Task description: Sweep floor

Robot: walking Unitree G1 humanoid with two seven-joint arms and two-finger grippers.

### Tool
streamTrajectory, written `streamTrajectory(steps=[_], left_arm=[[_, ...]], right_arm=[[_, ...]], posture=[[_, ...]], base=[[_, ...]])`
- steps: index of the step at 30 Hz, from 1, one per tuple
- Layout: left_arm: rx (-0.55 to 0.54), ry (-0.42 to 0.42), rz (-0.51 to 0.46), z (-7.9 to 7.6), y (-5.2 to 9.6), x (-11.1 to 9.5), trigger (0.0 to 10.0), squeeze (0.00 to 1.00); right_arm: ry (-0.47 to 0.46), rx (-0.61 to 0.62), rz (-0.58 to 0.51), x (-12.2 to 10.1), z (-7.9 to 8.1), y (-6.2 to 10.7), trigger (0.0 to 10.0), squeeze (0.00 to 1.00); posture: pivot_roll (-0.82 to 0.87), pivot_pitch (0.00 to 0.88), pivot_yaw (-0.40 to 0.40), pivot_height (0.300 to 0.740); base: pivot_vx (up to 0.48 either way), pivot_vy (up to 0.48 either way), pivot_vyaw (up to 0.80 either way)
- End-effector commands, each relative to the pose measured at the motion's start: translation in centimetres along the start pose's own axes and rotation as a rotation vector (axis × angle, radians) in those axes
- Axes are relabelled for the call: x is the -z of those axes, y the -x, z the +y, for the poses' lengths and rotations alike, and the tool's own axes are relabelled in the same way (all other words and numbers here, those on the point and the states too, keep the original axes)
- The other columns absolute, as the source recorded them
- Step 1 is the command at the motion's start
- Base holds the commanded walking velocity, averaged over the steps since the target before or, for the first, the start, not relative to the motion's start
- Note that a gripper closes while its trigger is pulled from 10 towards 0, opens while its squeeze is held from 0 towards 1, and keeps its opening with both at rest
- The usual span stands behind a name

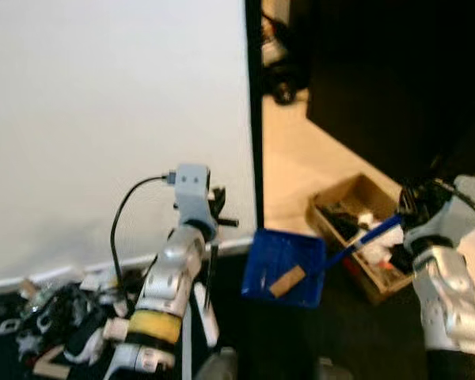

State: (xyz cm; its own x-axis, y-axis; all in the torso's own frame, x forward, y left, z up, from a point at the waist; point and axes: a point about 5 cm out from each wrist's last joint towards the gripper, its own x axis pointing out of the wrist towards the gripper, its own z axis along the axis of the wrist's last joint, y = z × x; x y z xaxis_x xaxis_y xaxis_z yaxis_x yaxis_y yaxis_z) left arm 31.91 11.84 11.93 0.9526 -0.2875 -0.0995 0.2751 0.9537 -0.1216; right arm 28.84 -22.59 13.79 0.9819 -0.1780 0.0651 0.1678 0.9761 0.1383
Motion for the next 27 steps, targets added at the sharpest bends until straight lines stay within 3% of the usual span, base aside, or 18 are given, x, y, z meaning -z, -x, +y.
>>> streamTrajectory(steps=[1,20,27], left_arm=[[-0.012,-0.018,-0.016,0.15,0.18,-0.18,10.0,0.0],[0.012,-0.039,-0.02,-0.22,-0.3,-0.38,10.0,0.0],[0.016,-0.043,-0.021,-0.21,-0.29,-0.44,10.0,0.0]], right_arm=[[-0.017,-0.008,-0.013,-0.18,0.18,-0.14,10.0,0.0],[-0.03,-0.001,-0.021,-0.21,0.37,-0.12,10.0,0.0],[-0.035,-0.005,-0.018,-0.05,0.59,-0.15,10.0,0.0]], posture=[[-0.02,0.062,0.04,0.74],[-0.03,0.063,0.055,0.74],[-0.02,0.063,0.057,0.74]], base=[[0.0,0.0,0.0],[0.0,0.0,0.0],[0.0,-0.309,0.0]])
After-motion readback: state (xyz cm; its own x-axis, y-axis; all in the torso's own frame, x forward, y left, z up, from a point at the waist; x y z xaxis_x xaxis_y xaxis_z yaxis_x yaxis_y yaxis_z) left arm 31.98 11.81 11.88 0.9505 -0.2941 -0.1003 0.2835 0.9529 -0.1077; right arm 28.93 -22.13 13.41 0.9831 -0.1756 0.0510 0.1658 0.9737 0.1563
